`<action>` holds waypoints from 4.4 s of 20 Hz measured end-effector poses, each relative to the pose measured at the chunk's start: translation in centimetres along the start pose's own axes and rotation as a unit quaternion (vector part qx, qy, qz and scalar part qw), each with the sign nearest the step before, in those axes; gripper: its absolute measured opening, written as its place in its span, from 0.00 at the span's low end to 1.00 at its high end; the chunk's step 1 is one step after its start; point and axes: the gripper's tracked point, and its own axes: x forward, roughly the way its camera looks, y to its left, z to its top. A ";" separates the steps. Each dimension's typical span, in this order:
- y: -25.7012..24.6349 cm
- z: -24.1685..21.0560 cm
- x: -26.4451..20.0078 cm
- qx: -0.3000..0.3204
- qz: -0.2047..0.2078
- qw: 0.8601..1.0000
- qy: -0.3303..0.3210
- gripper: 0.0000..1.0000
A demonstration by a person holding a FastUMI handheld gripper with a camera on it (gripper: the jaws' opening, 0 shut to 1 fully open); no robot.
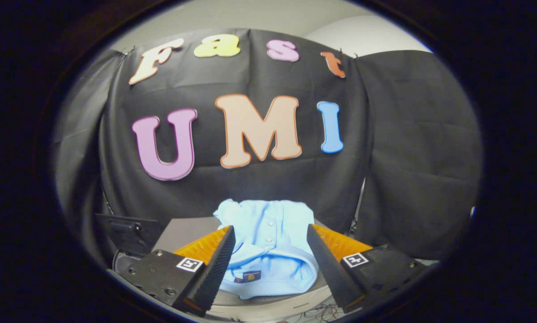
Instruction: Put the clothes into the washing machine and then close the washing machine lid.
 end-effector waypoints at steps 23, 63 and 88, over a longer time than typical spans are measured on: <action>2.7 -7.0 7.1 -0.021 0.005 0.992 0.128 0.69; 45.7 -19.7 -1.6 -0.033 0.345 0.924 0.161 0.03; 47.5 -15.9 -0.9 -0.050 0.332 0.936 0.106 0.97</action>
